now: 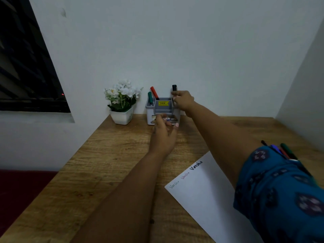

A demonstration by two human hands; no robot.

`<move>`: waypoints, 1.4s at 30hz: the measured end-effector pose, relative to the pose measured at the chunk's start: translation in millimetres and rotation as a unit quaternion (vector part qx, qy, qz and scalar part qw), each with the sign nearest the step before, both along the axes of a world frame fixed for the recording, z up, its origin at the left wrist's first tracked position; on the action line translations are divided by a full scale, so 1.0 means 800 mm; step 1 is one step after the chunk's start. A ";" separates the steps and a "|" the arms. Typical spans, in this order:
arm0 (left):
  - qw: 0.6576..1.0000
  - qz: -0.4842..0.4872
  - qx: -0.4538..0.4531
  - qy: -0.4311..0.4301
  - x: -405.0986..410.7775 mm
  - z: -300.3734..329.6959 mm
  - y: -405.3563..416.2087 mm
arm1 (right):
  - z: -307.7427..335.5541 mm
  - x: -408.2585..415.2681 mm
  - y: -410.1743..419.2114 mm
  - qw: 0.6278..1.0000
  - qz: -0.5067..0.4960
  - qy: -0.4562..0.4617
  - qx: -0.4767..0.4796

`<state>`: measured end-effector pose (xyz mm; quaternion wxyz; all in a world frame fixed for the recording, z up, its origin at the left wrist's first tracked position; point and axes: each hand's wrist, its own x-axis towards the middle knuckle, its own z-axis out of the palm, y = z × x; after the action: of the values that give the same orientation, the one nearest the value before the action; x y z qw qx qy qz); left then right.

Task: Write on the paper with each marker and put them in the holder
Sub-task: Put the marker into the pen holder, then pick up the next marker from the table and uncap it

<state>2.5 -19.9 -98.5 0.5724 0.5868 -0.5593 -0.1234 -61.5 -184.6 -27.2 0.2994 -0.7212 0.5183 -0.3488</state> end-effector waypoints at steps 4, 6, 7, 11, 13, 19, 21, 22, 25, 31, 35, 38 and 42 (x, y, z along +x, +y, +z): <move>1.000 0.001 0.004 -0.006 -0.001 0.000 0.000 | 0.014 -0.003 0.008 0.999 0.040 -0.004 -0.001; 1.000 -0.001 0.004 -0.004 -0.001 0.000 0.001 | 0.018 -0.003 0.014 0.999 0.039 0.020 -0.008; 1.000 -0.001 0.004 -0.003 -0.001 0.001 0.002 | 0.019 -0.002 0.015 0.999 0.031 0.035 -0.016; 1.000 -0.001 0.007 -0.001 -0.001 0.002 0.003 | 0.017 -0.001 0.020 0.994 0.045 0.094 -0.039; 1.000 -0.003 0.008 0.002 -0.001 0.002 0.002 | 0.014 -0.003 0.019 0.993 0.047 0.096 -0.043; 0.999 -0.012 0.013 -0.035 -0.003 0.003 0.006 | 0.022 -0.027 0.043 0.988 0.051 0.115 -0.085; 0.998 -0.017 0.018 -0.066 -0.007 0.004 0.010 | 0.032 -0.053 0.058 0.985 0.056 0.119 -0.114; 0.996 -0.020 0.016 -0.087 -0.010 0.005 0.011 | 0.037 -0.072 0.066 0.983 0.056 0.124 -0.127; 0.984 -0.028 0.002 -0.175 -0.020 0.011 0.014 | 0.054 -0.140 0.097 0.975 0.062 0.163 -0.135; 0.959 -0.068 0.021 -0.273 -0.049 0.019 0.031 | 0.059 -0.289 0.161 0.965 -0.045 0.210 -0.150; 0.972 -0.059 -0.033 -0.226 -0.063 0.033 0.061 | 0.027 -0.345 0.192 0.960 -0.101 0.243 -0.098; 0.981 -0.051 -0.068 -0.173 -0.069 0.038 0.077 | 0.005 -0.350 0.207 0.957 -0.086 0.269 -0.059; 0.980 -0.043 -0.083 -0.176 -0.076 0.038 0.091 | -0.019 -0.334 0.217 0.954 -0.088 0.286 -0.028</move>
<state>-58.3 53.1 -67.9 0.5058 0.5249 -0.6846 0.0039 -329.0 -10.8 -42.5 0.0866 -0.7505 0.6335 -0.1673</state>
